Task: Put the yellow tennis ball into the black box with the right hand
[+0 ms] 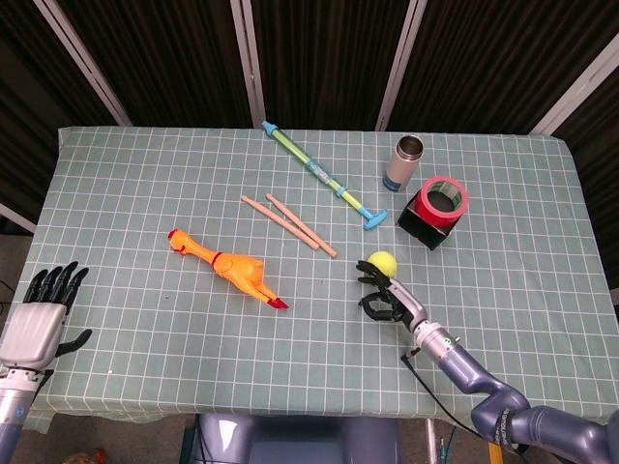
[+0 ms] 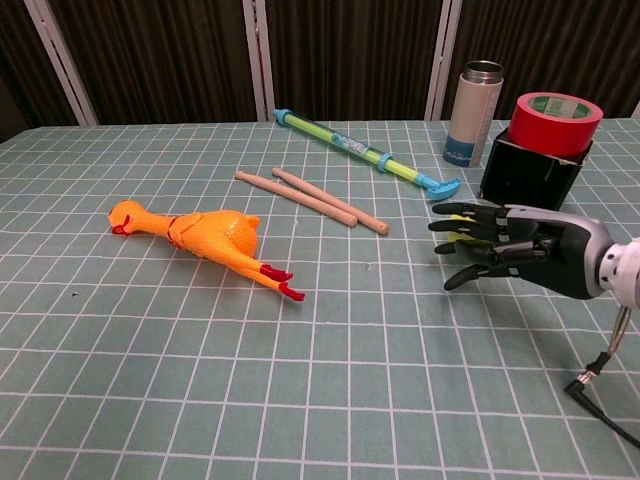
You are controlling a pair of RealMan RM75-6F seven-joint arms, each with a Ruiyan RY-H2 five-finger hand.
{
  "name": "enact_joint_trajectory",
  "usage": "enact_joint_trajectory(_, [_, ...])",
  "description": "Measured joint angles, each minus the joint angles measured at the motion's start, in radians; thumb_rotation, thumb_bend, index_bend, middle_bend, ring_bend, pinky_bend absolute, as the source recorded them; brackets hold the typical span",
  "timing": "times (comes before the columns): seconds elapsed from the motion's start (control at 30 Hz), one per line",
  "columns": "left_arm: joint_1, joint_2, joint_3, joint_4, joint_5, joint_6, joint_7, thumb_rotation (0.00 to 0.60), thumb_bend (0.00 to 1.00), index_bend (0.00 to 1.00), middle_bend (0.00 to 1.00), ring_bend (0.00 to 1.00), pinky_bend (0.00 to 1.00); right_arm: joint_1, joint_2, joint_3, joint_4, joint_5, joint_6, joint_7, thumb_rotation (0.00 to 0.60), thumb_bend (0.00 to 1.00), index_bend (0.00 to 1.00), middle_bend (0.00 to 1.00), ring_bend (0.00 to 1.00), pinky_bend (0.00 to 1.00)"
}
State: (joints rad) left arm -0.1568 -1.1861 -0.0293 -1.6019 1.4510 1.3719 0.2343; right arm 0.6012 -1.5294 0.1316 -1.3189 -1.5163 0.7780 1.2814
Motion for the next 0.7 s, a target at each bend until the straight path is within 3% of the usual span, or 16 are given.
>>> enact_joint_trajectory(0.7, [-0.029, -0.034, -0.016, 0.006, -0.056, -0.039, 0.072, 0.600, 0.18, 0.00, 0.00, 0.00, 0.00, 0.058, 0.052, -0.050, 0.148, -0.028, 0.015, 0.163, 0.600, 0.59, 0.00, 0.06, 0.11, 0.31])
